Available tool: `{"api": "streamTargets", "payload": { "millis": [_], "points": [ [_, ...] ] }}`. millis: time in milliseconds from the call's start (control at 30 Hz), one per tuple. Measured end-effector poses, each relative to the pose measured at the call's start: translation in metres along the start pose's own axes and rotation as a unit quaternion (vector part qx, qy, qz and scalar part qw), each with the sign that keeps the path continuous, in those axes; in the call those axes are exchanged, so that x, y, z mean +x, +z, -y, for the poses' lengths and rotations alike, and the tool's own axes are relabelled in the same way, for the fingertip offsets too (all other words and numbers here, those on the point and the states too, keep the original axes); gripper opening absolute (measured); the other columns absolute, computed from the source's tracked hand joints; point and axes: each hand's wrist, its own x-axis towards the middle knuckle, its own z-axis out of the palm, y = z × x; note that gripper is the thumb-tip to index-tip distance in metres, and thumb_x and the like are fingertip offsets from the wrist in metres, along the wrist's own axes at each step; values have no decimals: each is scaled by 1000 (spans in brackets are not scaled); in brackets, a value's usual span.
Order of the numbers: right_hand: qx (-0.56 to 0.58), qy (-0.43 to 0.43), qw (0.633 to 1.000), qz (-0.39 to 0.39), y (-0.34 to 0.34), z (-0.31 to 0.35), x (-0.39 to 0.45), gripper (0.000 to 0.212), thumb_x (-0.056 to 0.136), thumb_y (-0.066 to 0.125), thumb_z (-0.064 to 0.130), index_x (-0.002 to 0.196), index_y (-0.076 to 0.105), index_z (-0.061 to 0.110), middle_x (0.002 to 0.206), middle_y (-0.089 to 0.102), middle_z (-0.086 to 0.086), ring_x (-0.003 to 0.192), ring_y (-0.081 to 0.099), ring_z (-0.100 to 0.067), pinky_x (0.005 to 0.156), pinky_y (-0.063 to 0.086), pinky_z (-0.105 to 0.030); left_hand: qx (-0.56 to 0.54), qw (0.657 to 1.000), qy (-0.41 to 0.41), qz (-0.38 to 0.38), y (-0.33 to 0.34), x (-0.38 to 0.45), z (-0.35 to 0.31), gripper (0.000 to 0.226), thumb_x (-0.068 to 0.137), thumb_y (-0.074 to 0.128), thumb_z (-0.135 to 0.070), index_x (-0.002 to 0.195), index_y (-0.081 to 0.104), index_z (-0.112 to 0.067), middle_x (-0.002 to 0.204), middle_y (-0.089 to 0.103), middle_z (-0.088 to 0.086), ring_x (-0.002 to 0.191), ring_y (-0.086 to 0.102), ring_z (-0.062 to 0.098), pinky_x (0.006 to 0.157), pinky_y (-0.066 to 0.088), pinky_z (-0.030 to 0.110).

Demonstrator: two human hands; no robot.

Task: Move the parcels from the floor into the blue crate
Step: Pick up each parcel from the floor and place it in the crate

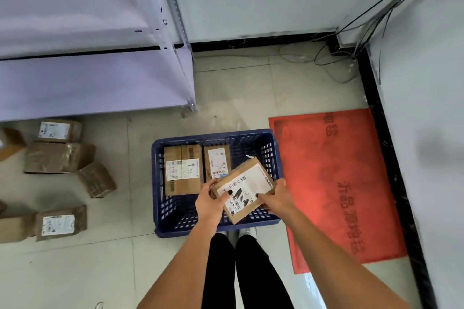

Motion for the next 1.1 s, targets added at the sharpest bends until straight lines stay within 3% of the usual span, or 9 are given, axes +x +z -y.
{"api": "streamTargets", "payload": {
  "millis": [100,200,367,467,633,767,833,900,1100],
  "points": [
    [-32,41,999,9,8,-31,36,63,82,65,22,131,33,1,108,55,-12,97,58,-30,84,51,-40,-33,999,-16,7,23,30,7,56,79,69,-2,131,49,-10,130,58,10,115,56,21,103,45,36],
    [-125,51,991,4,23,-58,75,56,81,63,32,127,49,4,129,49,-17,110,56,-32,95,49,-38,-27,999,-27,17,43,66,23,60,81,66,1,135,43,-9,136,53,9,126,50,23,104,40,30],
    [-131,53,990,15,46,-82,135,46,78,65,20,121,49,8,114,64,-14,101,63,-31,84,54,-37,61,995,-63,42,70,126,78,48,82,63,-1,129,50,-5,127,61,12,113,59,23,92,47,29],
    [-176,60,982,26,59,-93,170,43,80,64,22,117,50,6,116,64,-14,105,61,-32,79,49,-31,85,991,-81,64,86,157,111,51,84,58,2,132,48,-7,126,61,9,98,62,18,75,49,18],
    [-194,80,977,28,80,-117,217,47,80,63,21,120,47,2,119,61,-19,109,59,-36,87,51,-36,78,986,-111,94,115,191,155,58,84,55,7,138,43,-7,127,61,10,102,61,19,82,48,23],
    [-195,98,975,30,91,-132,244,51,80,64,23,124,48,3,124,60,-18,114,58,-34,92,50,-35,81,982,-113,124,135,209,177,64,85,53,4,143,35,-15,127,61,7,73,57,5,56,45,7],
    [-184,94,978,35,97,-139,254,56,79,67,28,125,48,5,125,60,-16,113,59,-33,92,51,-36,83,980,-119,136,142,217,184,68,85,54,2,146,28,-15,131,58,7,97,63,15,76,48,15],
    [-187,93,977,34,105,-149,265,62,76,69,34,128,47,7,125,61,-15,113,60,-33,91,52,-36,88,976,-131,147,149,223,188,69,87,54,0,147,24,-13,136,54,8,120,54,22,91,42,23],
    [-250,97,963,-1,115,-153,272,54,84,62,28,127,46,1,127,57,-17,117,57,-34,92,50,-38,107,971,-138,166,160,233,197,63,91,49,-5,147,21,-16,141,49,6,129,46,23,105,36,31]
  ]
}}
